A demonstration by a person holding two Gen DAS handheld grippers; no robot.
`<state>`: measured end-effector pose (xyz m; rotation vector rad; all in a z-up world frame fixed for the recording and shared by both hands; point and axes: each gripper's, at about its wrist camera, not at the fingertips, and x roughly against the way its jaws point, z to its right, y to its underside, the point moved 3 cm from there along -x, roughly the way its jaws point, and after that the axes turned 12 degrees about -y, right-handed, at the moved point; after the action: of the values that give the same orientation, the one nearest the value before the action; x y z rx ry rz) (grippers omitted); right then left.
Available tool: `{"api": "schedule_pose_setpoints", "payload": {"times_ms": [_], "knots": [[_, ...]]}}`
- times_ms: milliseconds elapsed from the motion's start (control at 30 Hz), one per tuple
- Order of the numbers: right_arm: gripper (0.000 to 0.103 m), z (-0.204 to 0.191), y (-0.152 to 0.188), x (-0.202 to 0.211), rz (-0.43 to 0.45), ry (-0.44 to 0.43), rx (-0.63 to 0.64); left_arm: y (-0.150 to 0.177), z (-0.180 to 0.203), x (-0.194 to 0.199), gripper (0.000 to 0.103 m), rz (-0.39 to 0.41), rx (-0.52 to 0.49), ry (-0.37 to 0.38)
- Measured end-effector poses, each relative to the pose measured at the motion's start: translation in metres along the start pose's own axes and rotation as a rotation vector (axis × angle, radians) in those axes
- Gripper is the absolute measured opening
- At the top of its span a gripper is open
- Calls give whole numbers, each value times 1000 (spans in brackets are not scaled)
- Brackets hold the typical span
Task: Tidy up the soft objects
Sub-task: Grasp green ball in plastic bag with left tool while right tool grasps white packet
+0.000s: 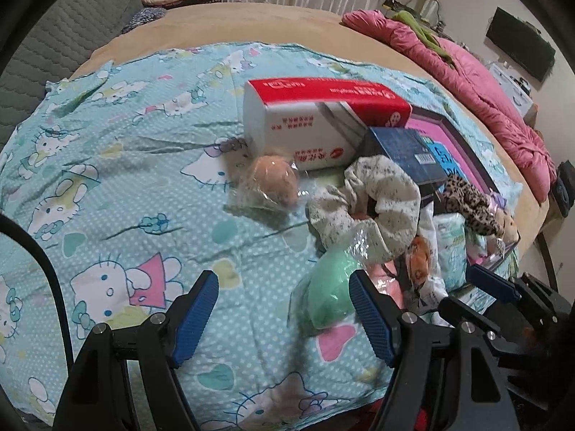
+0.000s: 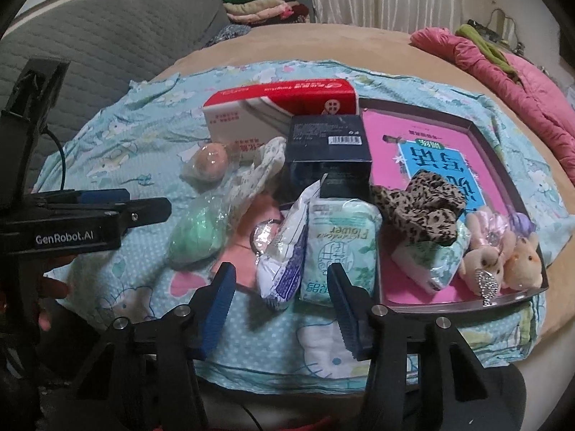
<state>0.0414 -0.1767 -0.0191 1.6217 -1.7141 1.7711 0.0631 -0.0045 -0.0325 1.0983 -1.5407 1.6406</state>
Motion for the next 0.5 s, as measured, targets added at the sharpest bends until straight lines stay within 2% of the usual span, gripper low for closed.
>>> {"api": "schedule_pose_setpoints", "payload": {"times_ms": [233, 500], "knots": [[37, 1, -2, -17, -23, -4, -8, 4, 3, -7, 75, -12, -11, 14], [33, 4, -4, -36, -52, 2, -28, 6, 9, -15, 75, -24, -25, 38]]}}
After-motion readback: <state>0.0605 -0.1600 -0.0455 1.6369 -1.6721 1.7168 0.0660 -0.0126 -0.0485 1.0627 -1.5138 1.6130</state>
